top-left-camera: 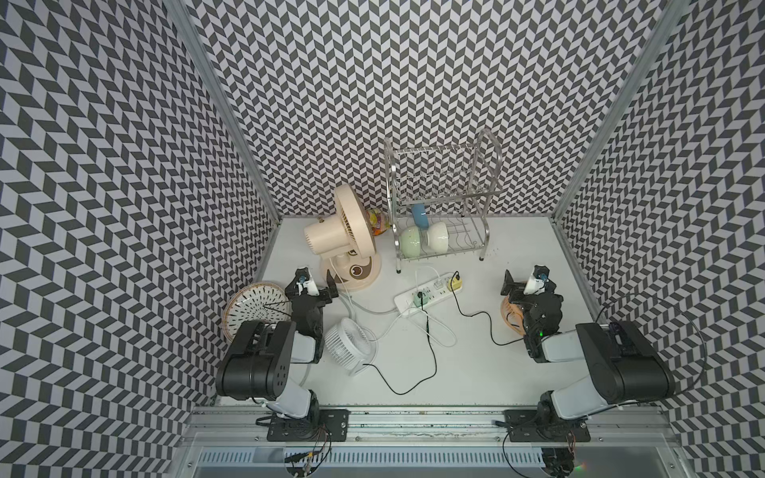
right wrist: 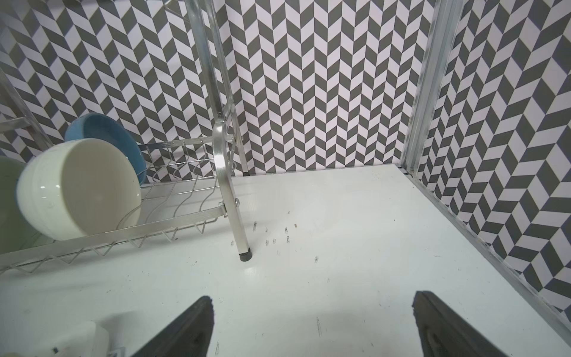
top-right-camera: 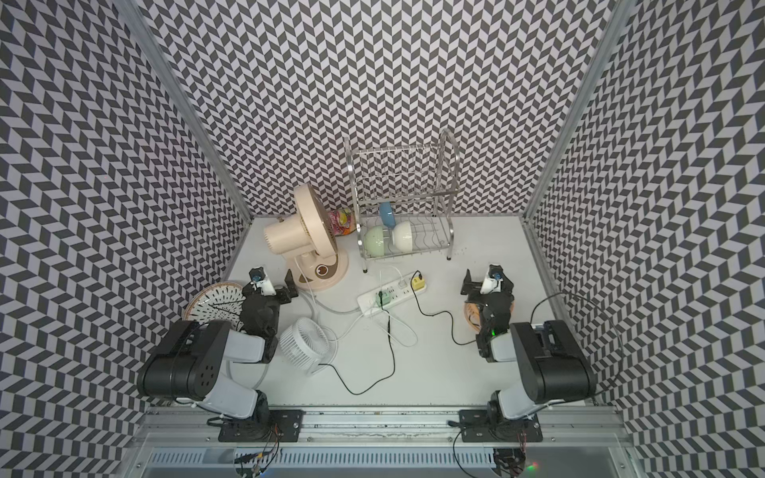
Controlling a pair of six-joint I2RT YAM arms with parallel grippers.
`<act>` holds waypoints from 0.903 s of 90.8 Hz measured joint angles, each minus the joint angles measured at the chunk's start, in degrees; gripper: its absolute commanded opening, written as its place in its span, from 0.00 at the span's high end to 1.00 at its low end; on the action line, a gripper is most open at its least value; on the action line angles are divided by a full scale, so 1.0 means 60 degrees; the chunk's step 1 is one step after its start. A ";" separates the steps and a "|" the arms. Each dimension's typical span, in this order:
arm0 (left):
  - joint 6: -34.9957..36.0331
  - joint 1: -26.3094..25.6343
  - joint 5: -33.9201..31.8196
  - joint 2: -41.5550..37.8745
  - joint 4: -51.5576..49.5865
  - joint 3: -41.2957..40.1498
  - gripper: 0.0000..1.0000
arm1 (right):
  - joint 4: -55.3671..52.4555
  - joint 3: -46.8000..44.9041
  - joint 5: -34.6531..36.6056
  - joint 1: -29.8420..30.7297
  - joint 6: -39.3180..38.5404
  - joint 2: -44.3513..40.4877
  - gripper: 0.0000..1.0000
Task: Unplug the desk fan from the power strip
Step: Remove the plug from the socket.
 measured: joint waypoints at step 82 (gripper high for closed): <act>0.0051 0.0000 0.0084 -0.0492 -0.0688 0.0076 0.00 | -0.0091 -0.0022 0.0015 0.0000 0.0004 -0.0211 0.00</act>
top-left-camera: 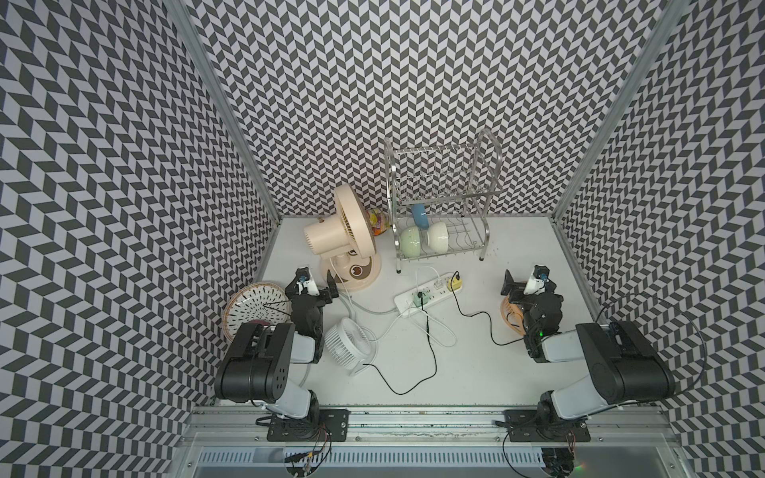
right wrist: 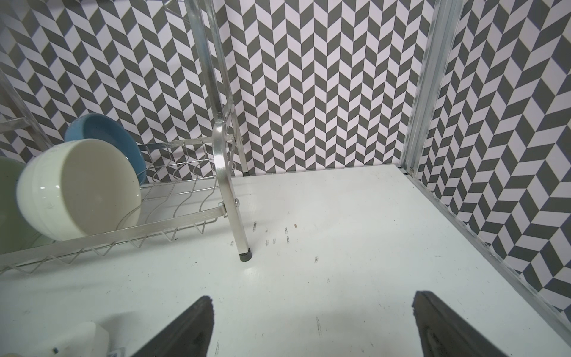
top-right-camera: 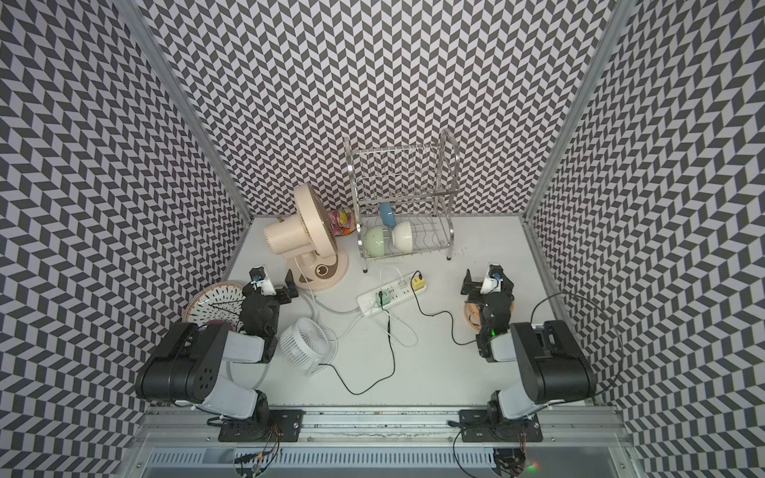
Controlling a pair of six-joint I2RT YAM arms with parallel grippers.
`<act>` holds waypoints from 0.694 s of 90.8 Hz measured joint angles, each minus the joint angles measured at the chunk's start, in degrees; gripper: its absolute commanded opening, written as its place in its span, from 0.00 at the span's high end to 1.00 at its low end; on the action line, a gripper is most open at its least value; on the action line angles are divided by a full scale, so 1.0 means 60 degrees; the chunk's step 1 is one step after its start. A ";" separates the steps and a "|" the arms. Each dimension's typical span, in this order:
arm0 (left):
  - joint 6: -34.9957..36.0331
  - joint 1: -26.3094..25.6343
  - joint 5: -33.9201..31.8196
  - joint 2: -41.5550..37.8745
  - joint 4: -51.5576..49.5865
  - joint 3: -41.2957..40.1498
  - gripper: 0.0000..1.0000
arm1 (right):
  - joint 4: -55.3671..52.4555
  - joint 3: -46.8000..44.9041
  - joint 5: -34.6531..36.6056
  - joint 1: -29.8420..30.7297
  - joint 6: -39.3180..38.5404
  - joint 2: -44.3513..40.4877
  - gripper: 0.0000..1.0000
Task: Unplug the desk fan from the power strip
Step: Remove the plug from the socket.
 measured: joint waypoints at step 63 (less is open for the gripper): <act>-0.2167 -0.0331 -0.1392 -0.4299 -0.5628 0.2135 0.00 | -0.6266 0.1282 -0.0532 -0.0076 0.4707 -0.5887 0.01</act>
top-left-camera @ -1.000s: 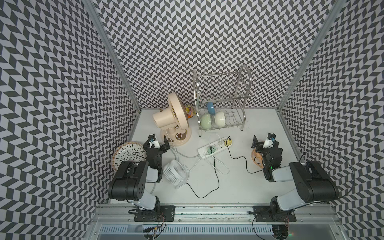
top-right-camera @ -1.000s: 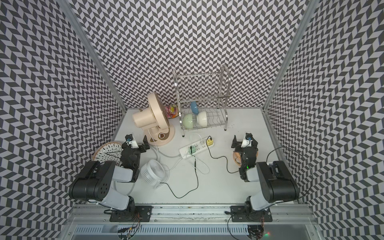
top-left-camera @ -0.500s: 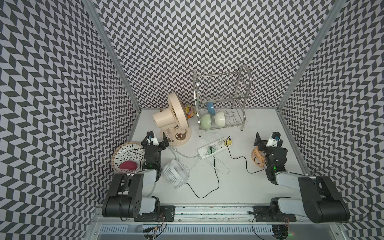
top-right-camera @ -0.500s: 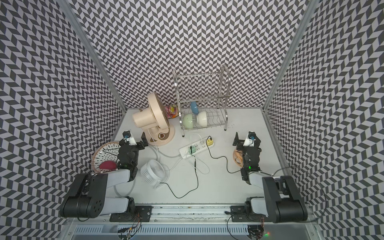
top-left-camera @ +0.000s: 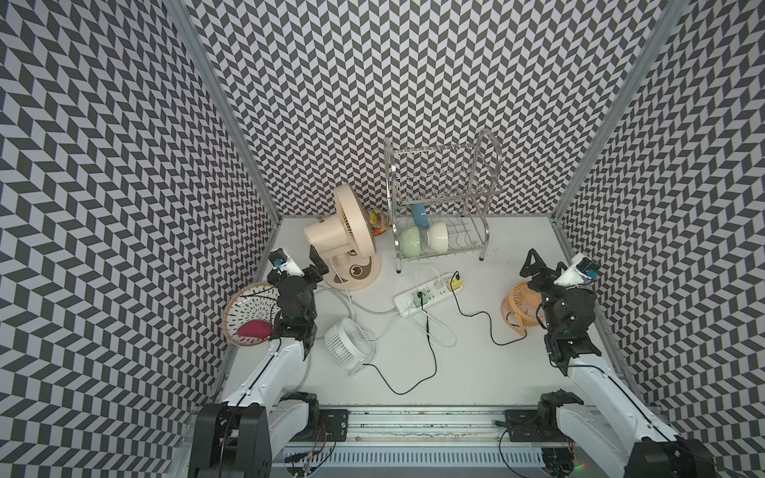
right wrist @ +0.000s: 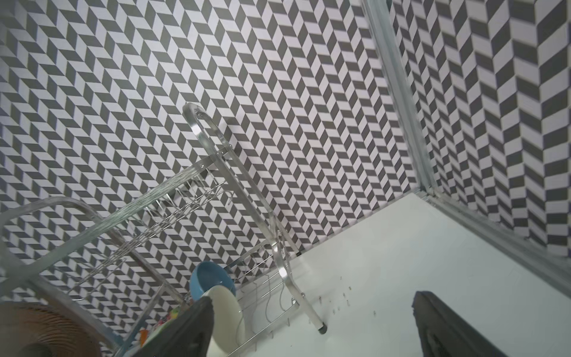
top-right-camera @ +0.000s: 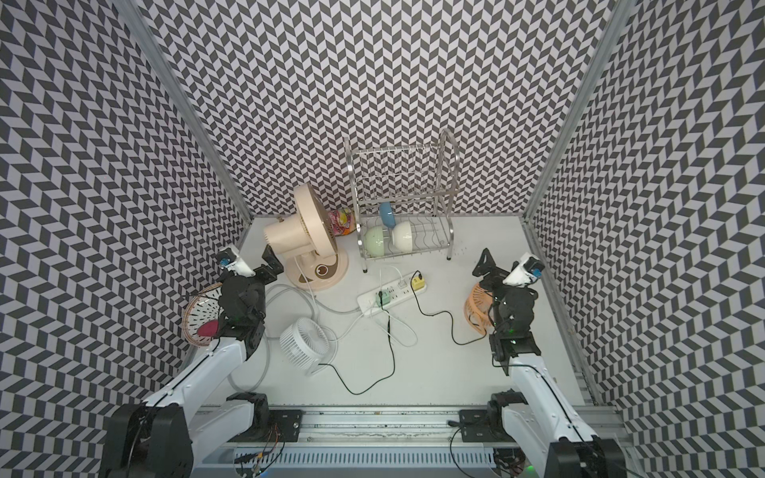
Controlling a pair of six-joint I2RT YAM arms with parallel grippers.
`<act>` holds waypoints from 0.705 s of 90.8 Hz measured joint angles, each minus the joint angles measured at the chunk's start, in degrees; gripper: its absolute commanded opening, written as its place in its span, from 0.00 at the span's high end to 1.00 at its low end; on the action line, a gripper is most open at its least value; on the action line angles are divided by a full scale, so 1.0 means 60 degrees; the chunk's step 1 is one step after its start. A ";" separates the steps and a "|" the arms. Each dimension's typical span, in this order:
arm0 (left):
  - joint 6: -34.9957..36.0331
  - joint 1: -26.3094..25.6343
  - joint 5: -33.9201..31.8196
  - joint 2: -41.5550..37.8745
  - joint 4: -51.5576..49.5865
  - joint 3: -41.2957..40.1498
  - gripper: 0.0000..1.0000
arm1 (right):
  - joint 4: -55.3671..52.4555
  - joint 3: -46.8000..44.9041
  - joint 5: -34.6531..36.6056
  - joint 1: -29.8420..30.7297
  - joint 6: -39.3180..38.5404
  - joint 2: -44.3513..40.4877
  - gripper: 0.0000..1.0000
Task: Unplug the desk fan from the power strip
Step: Remove the plug from the socket.
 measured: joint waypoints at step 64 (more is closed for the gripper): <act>0.0437 -0.4455 0.2936 -0.0124 -0.3257 0.1887 0.00 | -0.3716 0.0678 -0.2954 0.4543 0.3435 0.0652 0.23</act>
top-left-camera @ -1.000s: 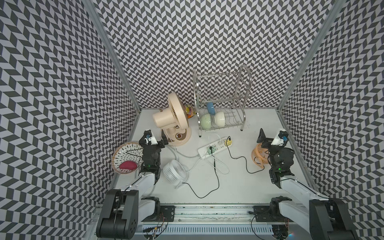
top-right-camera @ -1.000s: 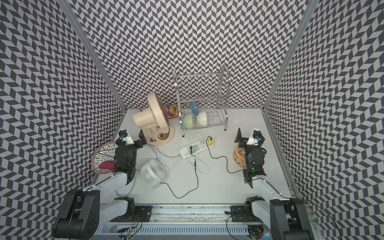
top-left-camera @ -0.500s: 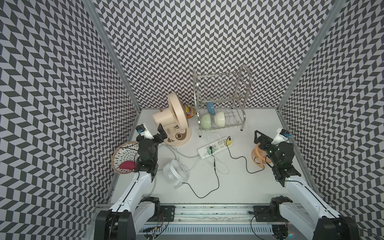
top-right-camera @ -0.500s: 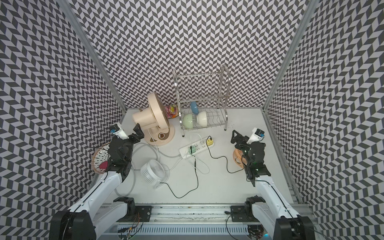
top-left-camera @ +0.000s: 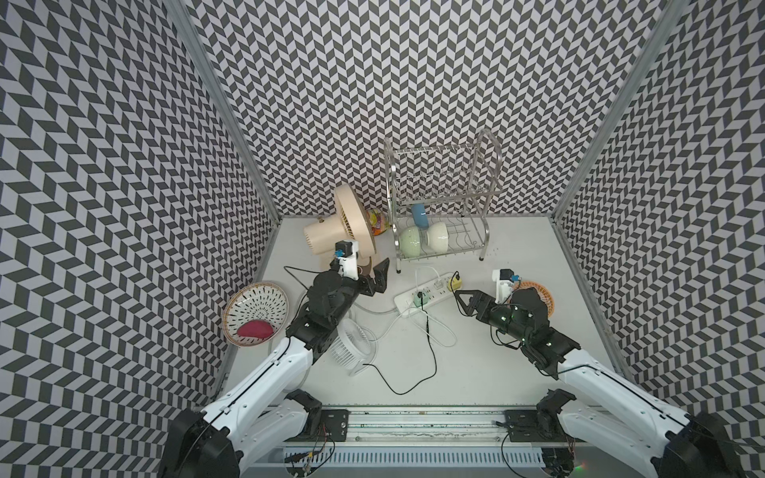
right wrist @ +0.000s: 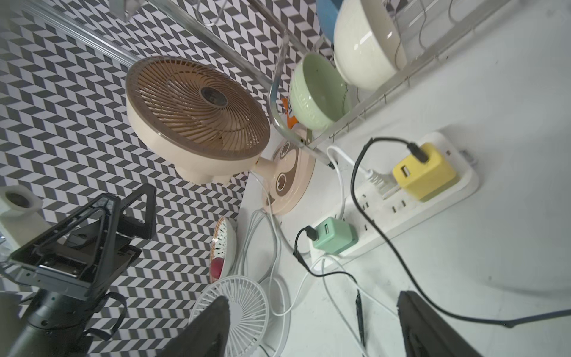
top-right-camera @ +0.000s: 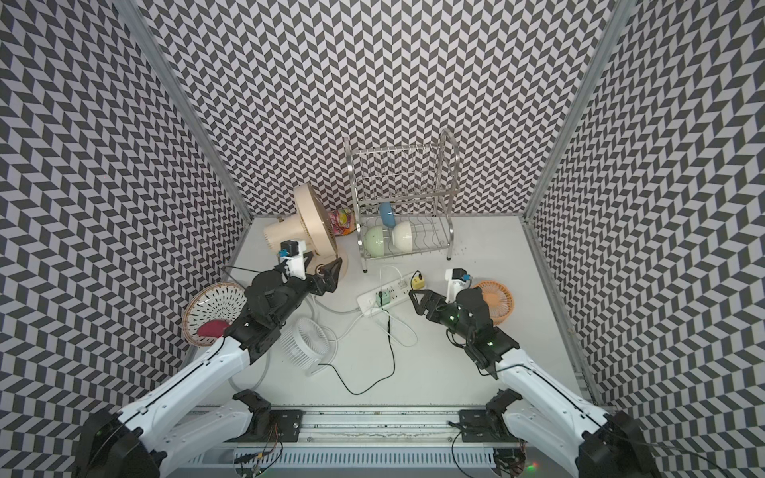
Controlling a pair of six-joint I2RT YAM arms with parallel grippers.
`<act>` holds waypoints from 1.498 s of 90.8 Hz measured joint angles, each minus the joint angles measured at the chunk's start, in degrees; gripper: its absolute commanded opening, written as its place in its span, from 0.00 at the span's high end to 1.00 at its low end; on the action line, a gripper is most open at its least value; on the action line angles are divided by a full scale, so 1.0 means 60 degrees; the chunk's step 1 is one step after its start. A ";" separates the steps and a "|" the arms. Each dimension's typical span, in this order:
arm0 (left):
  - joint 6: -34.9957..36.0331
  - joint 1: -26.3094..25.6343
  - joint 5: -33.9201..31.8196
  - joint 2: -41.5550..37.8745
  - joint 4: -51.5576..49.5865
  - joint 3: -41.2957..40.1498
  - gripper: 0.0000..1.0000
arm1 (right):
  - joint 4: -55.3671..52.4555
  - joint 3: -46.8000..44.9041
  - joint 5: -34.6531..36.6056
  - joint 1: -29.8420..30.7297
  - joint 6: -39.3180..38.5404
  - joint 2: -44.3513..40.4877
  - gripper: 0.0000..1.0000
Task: Unplug the desk fan from the power strip
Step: Remove the plug from the socket.
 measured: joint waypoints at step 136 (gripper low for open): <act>0.2109 -0.1770 0.1038 0.6754 -0.4940 0.4943 0.23 | 0.0554 0.1504 0.1647 0.0976 0.2874 0.5085 0.37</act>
